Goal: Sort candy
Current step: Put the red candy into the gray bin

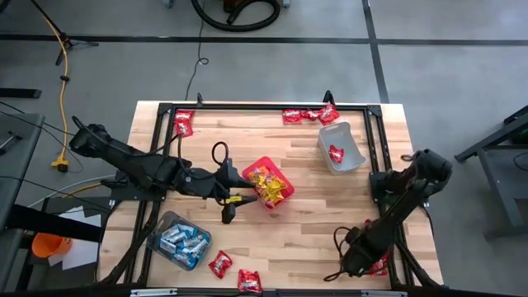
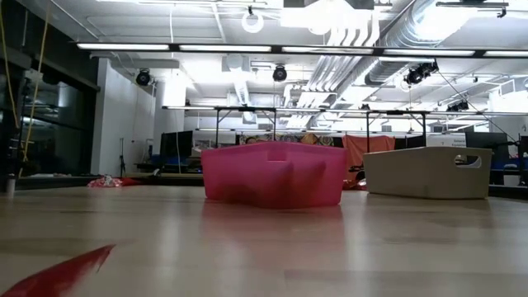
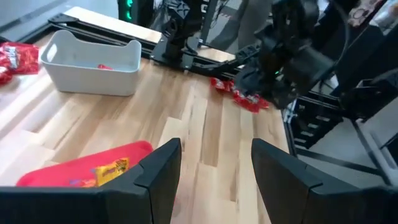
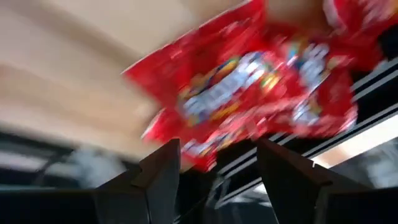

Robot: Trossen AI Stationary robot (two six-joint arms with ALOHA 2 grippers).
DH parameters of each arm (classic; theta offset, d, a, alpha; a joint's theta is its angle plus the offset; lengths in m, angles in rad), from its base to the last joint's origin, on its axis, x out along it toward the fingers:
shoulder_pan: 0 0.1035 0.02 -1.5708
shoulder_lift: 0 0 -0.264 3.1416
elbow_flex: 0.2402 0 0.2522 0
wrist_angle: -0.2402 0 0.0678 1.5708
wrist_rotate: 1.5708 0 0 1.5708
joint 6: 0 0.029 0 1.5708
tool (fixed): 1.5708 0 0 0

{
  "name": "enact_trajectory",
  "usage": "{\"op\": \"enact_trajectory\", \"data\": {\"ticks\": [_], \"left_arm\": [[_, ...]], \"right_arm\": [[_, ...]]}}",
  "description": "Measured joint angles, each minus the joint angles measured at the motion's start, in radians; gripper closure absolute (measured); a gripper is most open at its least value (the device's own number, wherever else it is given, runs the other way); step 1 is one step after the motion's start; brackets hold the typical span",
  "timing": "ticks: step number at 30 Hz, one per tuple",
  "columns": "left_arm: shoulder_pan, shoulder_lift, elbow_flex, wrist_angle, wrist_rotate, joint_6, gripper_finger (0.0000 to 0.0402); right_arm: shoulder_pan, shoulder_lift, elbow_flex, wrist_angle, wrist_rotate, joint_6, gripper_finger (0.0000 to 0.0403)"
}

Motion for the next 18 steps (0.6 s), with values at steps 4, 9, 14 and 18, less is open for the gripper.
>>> {"op": "enact_trajectory", "data": {"ticks": [4,9,14,18], "left_arm": [[0.0,0.0,0.0,0.0,0.0,-0.026,0.0218],[0.0,0.0,0.0,0.0,0.0,-0.057,0.0218],[0.0,0.0,0.0,0.0,-0.006,-0.086,0.0218],[0.0,0.0,0.0,0.0,-0.016,-0.105,0.0218]], "right_arm": [[-0.011,0.07,0.0,-0.036,0.06,-0.067,0.0197],[-0.021,0.127,0.002,-0.029,0.054,-0.141,0.0197],[-0.02,0.138,0.002,-0.03,0.064,-0.223,0.0226],[-0.02,0.138,0.002,-0.025,0.077,-0.296,0.0308]]}}
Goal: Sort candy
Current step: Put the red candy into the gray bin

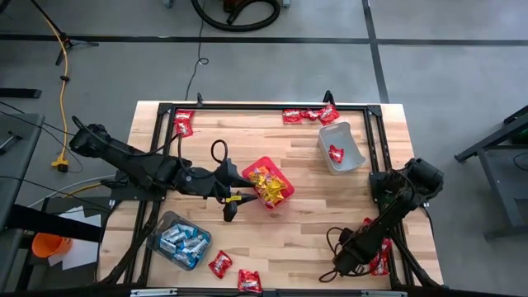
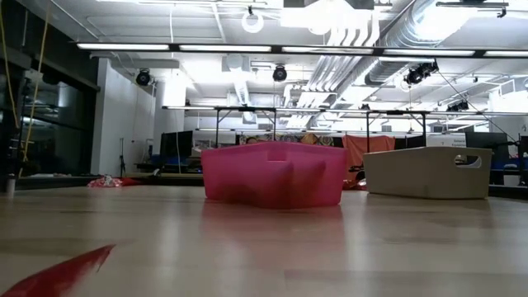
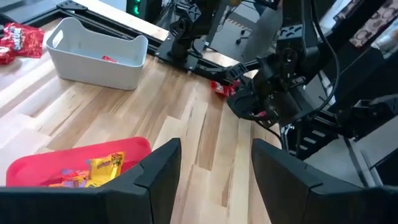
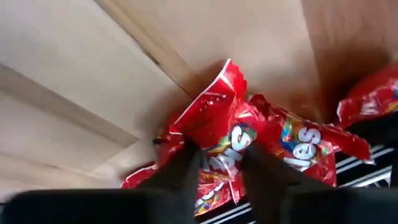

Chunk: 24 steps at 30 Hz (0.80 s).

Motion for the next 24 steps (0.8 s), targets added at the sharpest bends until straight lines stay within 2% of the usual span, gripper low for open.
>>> {"op": "enact_trajectory", "data": {"ticks": [2,4,9,15,18,21,24], "left_arm": [[0.0,0.0,0.0,0.0,0.0,-0.004,0.0218],[0.0,0.0,0.0,0.0,0.0,-0.004,0.0218],[0.001,0.0,0.0,0.0,-0.006,-0.004,0.0218],[0.002,0.0,0.0,0.001,-0.059,0.021,0.0218],[0.002,0.0,0.0,0.007,-0.077,0.021,0.0218],[0.002,0.001,0.0,0.021,-0.078,0.023,0.0218],[0.002,0.001,0.0,0.024,-0.077,0.031,0.0218]], "right_arm": [[0.0,-0.011,0.0,0.001,0.005,-0.041,0.0366],[0.0,-0.039,0.003,0.001,0.032,-0.061,0.0388],[-0.008,-0.17,0.078,-0.045,0.207,-0.128,0.0395],[-0.017,-0.35,0.189,0.01,0.612,-0.325,0.0393],[-0.038,-0.415,0.197,0.089,0.772,-0.437,0.0399],[-0.074,-0.441,0.197,0.162,0.871,-0.55,0.0398],[-0.128,-0.436,0.196,0.24,0.922,-0.644,0.0396]]}}
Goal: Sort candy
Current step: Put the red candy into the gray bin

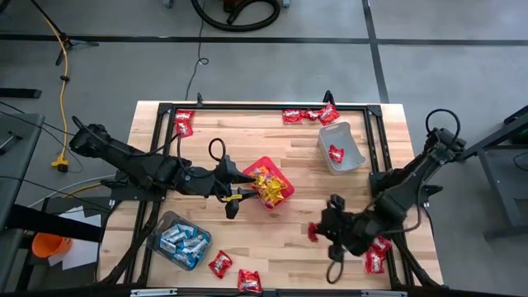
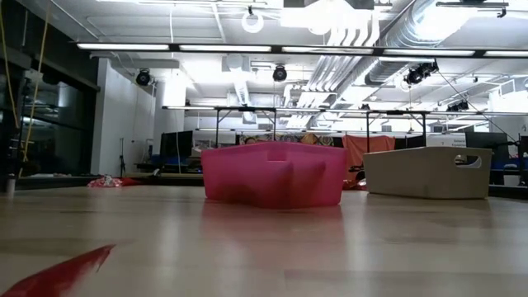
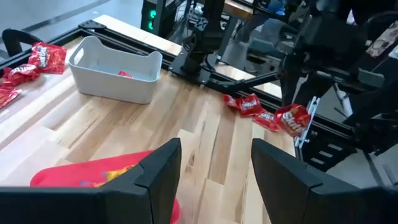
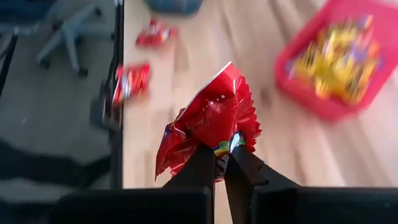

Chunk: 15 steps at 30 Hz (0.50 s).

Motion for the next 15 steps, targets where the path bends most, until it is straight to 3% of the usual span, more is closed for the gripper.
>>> {"op": "enact_trajectory", "data": {"ticks": [8,15], "left_arm": [[0.0,0.0,0.0,0.005,0.0,0.052,0.0218],[0.0,0.0,0.0,0.008,0.033,0.161,0.0218]], "right_arm": [[-0.187,0.034,-0.002,0.286,0.026,-0.255,0.0396],[-0.303,0.03,-0.002,0.472,0.001,-0.382,0.0396]]}}
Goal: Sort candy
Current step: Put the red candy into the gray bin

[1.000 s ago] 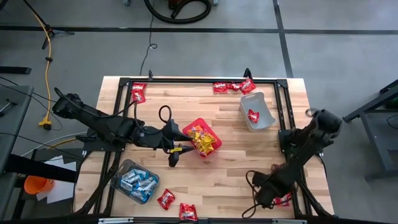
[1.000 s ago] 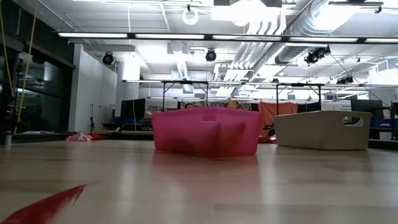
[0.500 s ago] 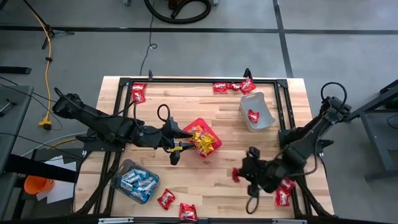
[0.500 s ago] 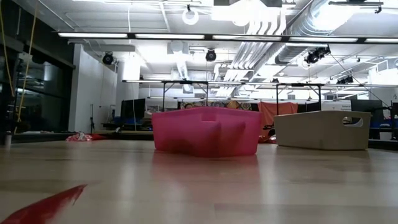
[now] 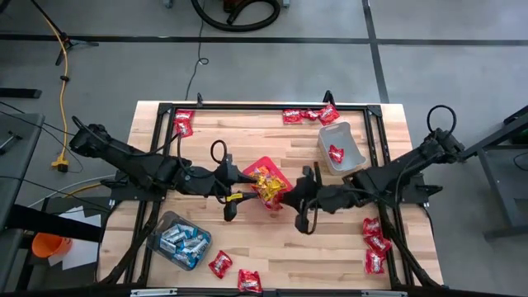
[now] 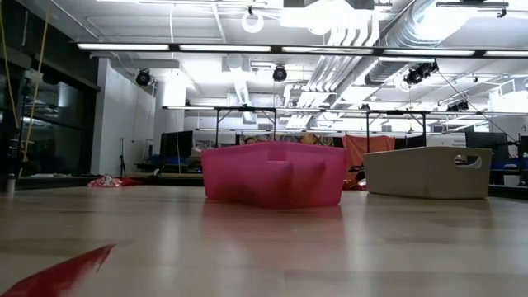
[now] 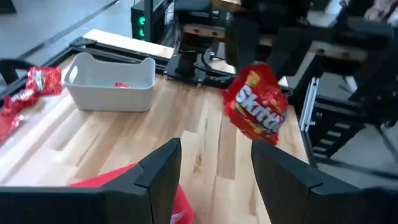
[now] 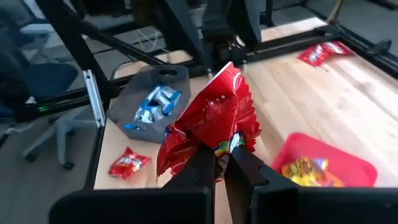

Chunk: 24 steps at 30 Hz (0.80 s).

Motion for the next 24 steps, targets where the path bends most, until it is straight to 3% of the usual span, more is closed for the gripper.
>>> {"op": "enact_trajectory", "data": {"ticks": [4,7,11,18,21,24], "left_arm": [[0.002,0.0,0.0,0.024,0.013,0.112,0.0218],[0.026,0.0,0.0,0.067,0.077,0.204,0.0218],[0.089,0.0,-0.01,0.102,0.129,0.248,0.0218],[0.179,0.004,-0.27,0.645,0.128,0.136,0.0218],[0.201,0.01,-0.368,0.739,0.091,0.038,0.0218],[0.212,0.001,-0.405,0.755,0.055,-0.015,0.0218]], "right_arm": [[-0.033,0.0,0.0,0.013,-0.08,-0.03,0.0396],[-0.05,-0.012,0.0,-0.011,-0.11,-0.062,0.0396],[-0.084,-0.068,0.0,-0.137,-0.117,-0.099,0.0396],[-0.187,-0.242,-0.007,-0.377,-0.243,-0.221,0.0396],[-0.237,-0.359,-0.119,-0.271,-0.344,-0.27,0.0396],[-0.298,-0.489,-0.311,-0.122,-0.425,-0.219,0.0396]]}}
